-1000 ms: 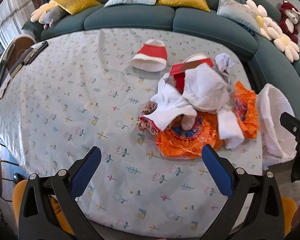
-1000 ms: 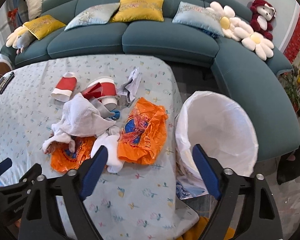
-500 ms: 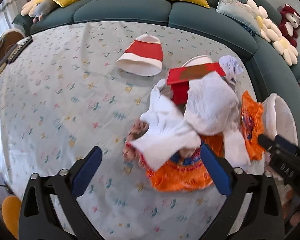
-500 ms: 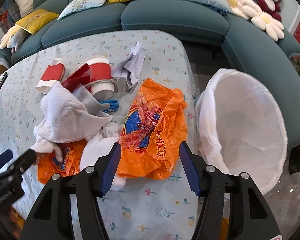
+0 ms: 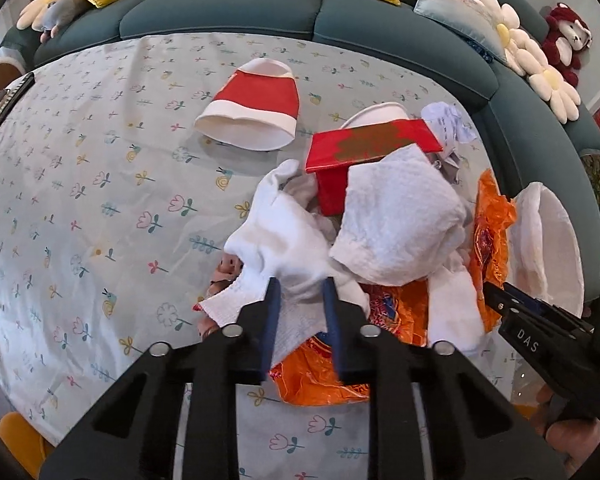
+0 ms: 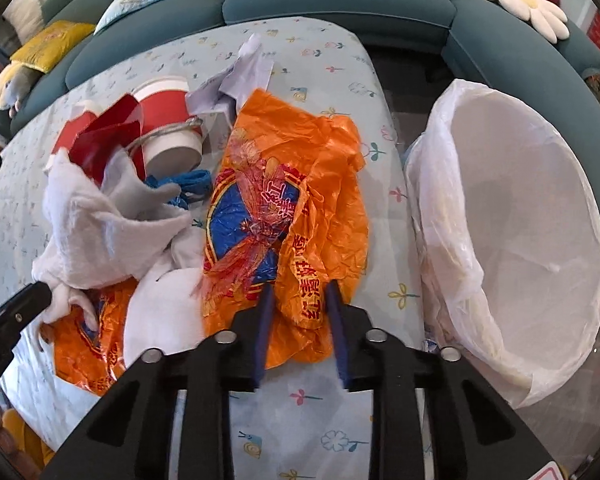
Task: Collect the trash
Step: 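Reach the right tool to the orange plastic bag and close on it, then lift the orange bag with the right tool while the left tool grasps a white glove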
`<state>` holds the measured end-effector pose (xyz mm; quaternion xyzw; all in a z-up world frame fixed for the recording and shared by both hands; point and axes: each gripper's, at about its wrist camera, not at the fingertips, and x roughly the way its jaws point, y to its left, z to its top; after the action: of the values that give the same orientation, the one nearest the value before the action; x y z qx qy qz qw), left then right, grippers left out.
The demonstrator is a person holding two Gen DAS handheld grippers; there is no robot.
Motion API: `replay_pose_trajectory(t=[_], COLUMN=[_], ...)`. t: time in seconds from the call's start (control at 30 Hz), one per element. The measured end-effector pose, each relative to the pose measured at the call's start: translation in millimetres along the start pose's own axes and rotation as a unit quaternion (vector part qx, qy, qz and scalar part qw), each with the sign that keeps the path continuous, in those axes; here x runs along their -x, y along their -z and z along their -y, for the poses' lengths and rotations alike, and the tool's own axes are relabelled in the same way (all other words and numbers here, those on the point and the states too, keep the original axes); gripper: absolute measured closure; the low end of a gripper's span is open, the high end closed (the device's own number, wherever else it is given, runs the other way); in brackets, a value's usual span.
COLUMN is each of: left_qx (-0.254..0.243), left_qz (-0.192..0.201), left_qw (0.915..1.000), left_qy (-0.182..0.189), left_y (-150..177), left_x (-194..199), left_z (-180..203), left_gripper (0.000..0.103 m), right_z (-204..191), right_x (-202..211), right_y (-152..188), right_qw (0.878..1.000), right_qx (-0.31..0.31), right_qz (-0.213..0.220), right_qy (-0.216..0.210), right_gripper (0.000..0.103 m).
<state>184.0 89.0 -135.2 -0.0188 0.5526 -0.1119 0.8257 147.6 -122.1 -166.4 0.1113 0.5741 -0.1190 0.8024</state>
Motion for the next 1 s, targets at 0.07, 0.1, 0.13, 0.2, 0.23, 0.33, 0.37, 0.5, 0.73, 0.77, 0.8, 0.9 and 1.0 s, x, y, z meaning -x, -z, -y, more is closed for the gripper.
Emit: replay_pose_trajectory(t=[0.07, 0.1, 0.13, 0.2, 0.23, 0.33, 0.37, 0.5, 0.73, 0.77, 0.8, 0.9, 1.0], left_qx=[-0.001, -0.001, 0.0, 0.002, 0.002, 0.002, 0.001, 0.0, 0.021, 0.021, 0.016, 0.008, 0.006], left_qz=[0.007, 0.009, 0.014, 0.023, 0.029, 0.045, 0.05, 0.063, 0.043, 0.046, 0.044, 0.029, 0.005], left_qw=[1.0, 1.0, 0.9999, 0.9997, 0.9996, 0.999, 0.9987, 0.998, 0.9988, 0.9986, 0.9988, 0.9996, 0.9999], left_qy=[0.0, 0.0, 0.0, 0.0, -0.001, 0.0, 0.001, 0.005, 0.014, 0.015, 0.013, 0.002, -0.011], left_y=[0.3, 0.0, -0.2, -0.9, -1.1, -0.7, -0.5, 2.3, 9.8, 10.6, 10.0, 7.6, 4.9], left_x=[5.8, 8.0, 12.3, 20.5, 25.5, 42.5, 47.8, 67.8, 59.0, 56.8, 52.0, 31.3, 6.0], left_z=[1.1, 1.0, 0.9, 0.7, 0.9, 2.3, 3.0, 6.5, 8.2, 9.6, 11.9, 17.2, 19.1], left_gripper=[0.095, 0.096, 0.097, 0.098, 0.1, 0.101, 0.102, 0.101, 0.042, 0.041, 0.038, 0.036, 0.037], right_z=[0.8, 1.1, 0.8, 1.7, 2.2, 4.7, 5.9, 11.6, 21.5, 25.3, 24.5, 28.4, 29.7], right_x=[5.2, 10.0, 14.1, 27.0, 33.9, 58.0, 68.6, 96.7, 109.4, 108.5, 106.4, 104.6, 101.6], right_y=[1.1, 2.2, 1.8, 0.3, -0.8, -2.2, -2.4, -0.9, 9.1, 11.3, 12.7, 15.9, 15.5], right_qw=[1.0, 1.0, 1.0, 1.0, 0.999, 0.998, 0.997, 0.995, 0.995, 0.995, 0.995, 0.996, 0.996], right_qx=[-0.001, -0.002, -0.002, -0.005, -0.005, -0.009, -0.01, -0.01, -0.01, -0.014, -0.015, -0.016, -0.016], right_qz=[0.005, 0.011, 0.015, 0.029, 0.037, 0.061, 0.071, 0.094, 0.101, 0.097, 0.095, 0.089, 0.083], right_qy=[-0.003, -0.002, -0.002, -0.003, -0.004, -0.009, -0.011, -0.014, -0.009, -0.01, -0.01, -0.01, -0.012], right_gripper=[0.085, 0.085, 0.086, 0.086, 0.086, 0.086, 0.086, 0.086, 0.086, 0.086, 0.086, 0.086, 0.086])
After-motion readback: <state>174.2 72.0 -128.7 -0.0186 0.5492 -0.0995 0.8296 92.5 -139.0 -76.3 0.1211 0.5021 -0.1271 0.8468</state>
